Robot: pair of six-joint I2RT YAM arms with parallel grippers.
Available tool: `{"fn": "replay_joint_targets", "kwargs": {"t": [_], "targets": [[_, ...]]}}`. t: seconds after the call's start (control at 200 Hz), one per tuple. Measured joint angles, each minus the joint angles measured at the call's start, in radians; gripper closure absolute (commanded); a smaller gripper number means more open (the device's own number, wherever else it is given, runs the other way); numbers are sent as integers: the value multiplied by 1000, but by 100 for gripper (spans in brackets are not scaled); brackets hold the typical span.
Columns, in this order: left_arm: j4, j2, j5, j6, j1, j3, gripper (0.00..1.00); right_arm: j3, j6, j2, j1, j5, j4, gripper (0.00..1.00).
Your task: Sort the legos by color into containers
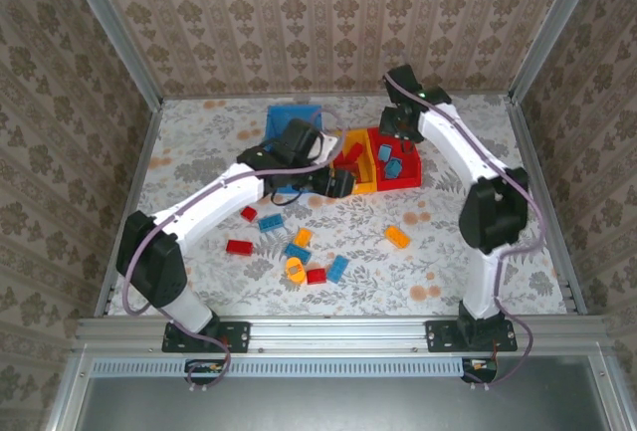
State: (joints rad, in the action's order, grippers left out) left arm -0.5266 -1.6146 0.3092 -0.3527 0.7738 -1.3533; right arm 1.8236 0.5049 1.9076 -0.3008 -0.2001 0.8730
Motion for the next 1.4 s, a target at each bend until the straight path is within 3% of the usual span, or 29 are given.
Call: {"fn": "replay_joint_targets", "kwargs": {"t": [0.285, 0.5, 0.815, 0.96, 1.265, 1.4], "targets": [[-58, -247, -63, 12, 191, -113, 21, -475, 2, -516, -4, 61, -49, 36], [-137, -443, -77, -169, 247, -335, 21, -614, 8, -742, -1, 80, 1, 33], [-374, -628, -32, -568, 246, -619, 15, -679, 5, -888, 2, 105, 43, 32], [-455, -650, 21, -739, 240, -639, 15, -687, -2, -928, 2, 111, 52, 32], [-388, -702, 72, -1046, 242, -645, 16, -706, -5, -969, 2, 130, 52, 32], [-359, -774, 81, -1116, 246, -671, 24, -711, -5, -975, 2, 133, 52, 32]]}}
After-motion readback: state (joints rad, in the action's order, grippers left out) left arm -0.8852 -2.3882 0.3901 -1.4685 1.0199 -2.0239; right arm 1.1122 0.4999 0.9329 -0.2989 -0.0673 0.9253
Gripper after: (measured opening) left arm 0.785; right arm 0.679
